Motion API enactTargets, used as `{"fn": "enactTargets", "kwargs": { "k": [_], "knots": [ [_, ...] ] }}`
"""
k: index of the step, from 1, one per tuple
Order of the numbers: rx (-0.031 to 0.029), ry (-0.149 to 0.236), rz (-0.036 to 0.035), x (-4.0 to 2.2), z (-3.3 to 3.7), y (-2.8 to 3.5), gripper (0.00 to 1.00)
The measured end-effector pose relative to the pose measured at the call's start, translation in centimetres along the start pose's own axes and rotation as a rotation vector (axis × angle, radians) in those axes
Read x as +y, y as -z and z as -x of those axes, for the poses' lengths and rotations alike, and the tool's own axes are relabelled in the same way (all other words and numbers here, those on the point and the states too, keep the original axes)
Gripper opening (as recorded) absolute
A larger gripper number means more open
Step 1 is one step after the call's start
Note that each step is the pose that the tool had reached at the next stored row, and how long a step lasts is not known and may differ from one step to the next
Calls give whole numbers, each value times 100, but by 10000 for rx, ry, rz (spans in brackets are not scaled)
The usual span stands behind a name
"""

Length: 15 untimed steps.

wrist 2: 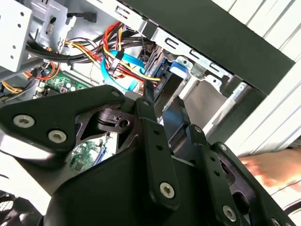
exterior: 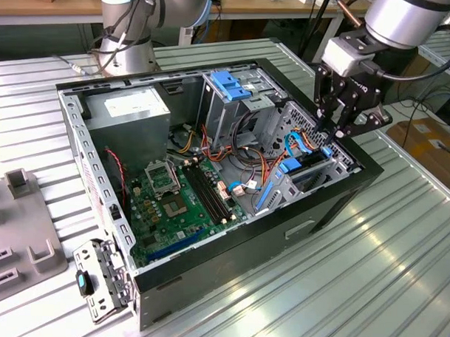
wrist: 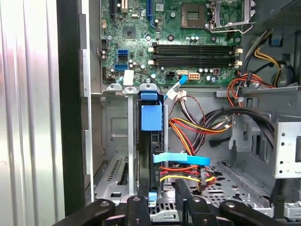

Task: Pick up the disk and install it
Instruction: 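Insert the second disk wire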

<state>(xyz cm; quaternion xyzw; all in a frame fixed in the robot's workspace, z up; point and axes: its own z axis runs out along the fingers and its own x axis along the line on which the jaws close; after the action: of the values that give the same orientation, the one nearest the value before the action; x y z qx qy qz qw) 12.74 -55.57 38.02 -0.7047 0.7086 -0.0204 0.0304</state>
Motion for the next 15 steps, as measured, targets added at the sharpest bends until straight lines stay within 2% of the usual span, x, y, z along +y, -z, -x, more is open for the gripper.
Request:
{"fn": "enactTargets", "kwargs": {
  "k": [5, 6, 15],
  "knots": [
    [-1, 1, 6, -2, 0, 21, 36],
    [1, 0, 35, -2, 1, 22, 36],
    [0, -1, 116, -1, 0, 21, 36]
  ]
}}
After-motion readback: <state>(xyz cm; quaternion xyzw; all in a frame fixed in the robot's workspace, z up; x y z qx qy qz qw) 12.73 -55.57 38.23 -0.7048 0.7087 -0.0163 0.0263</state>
